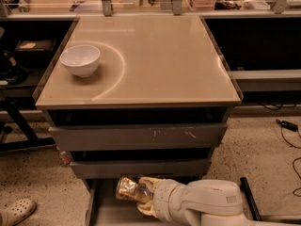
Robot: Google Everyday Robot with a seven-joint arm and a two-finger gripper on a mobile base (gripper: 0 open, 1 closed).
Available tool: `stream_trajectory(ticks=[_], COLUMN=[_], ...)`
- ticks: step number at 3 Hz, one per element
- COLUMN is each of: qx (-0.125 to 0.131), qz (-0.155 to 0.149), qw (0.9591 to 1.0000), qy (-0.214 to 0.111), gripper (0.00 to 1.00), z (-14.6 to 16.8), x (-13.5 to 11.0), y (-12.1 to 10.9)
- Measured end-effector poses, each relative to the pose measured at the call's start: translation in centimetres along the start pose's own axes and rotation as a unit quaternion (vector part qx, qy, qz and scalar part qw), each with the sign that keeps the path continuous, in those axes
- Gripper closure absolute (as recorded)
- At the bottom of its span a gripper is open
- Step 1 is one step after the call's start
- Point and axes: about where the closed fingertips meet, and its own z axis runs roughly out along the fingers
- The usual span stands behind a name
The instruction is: Pick orange can from bottom drawer and place on counter
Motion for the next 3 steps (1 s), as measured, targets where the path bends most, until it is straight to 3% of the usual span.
stream_trajectory(ticks=[1, 2, 3], qx=[0.0, 0.025, 0.068], qz=[0.0, -0.014, -0.039], qw=[1.0, 0.9996, 0.9967], qy=[0.0, 0.006, 0.019], gripper=[1.0, 1.0, 1.0], z=[0.0, -1.9, -5.3], x=[0.0, -1.2, -3.5], y=[0.0, -1.6, -4.4])
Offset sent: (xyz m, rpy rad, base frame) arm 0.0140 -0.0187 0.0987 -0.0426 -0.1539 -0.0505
